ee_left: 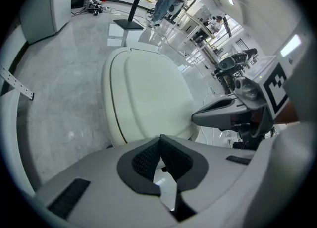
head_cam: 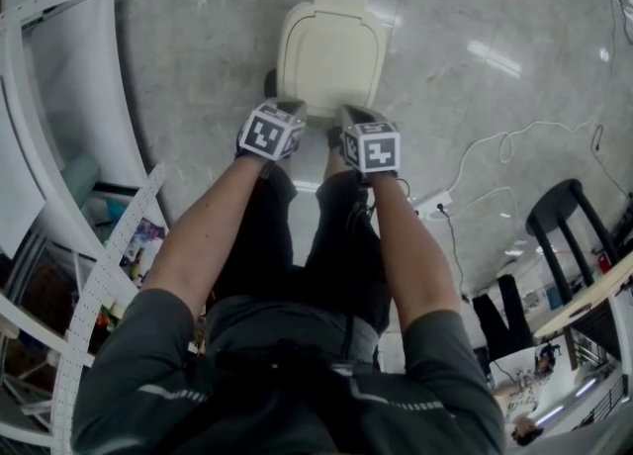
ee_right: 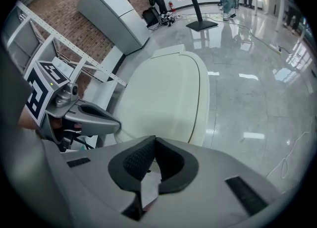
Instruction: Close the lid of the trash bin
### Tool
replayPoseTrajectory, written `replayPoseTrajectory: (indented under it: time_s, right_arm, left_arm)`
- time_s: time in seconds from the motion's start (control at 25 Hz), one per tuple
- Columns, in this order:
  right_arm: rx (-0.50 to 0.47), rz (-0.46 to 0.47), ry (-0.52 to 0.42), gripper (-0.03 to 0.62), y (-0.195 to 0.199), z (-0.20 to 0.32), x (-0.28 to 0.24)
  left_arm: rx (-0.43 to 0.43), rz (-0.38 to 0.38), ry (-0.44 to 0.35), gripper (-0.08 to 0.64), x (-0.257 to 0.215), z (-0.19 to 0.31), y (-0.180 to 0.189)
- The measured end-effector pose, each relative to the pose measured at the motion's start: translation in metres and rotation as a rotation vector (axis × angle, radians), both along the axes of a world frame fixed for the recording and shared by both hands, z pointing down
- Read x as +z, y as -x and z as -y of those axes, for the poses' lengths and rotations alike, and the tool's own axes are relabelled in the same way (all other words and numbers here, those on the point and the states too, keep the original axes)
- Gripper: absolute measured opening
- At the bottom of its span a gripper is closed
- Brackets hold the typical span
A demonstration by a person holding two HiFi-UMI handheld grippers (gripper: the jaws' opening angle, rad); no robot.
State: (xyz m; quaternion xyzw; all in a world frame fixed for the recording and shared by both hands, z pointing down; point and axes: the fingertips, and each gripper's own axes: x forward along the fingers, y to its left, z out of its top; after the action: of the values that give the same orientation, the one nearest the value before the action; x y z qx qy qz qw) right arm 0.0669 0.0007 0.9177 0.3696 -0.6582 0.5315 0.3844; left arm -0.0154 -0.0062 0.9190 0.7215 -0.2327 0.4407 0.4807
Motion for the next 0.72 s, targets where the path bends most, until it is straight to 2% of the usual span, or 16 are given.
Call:
replayPoseTrajectory:
  time_s: [0.48,0.72]
  right_arm:
    - [0.008,0.006,0.011,0.011,0.0,-0.001,0.002]
    - [0.019,0.011,-0.032,0.011,-0.002,0.011,-0.015]
  left_arm:
    - [-0.023,-0.001,0.019,0.002,0.002,0.0,0.001]
    - [-0.09,-0.015,-0.036,0.002,-0.015,0.015,0.001]
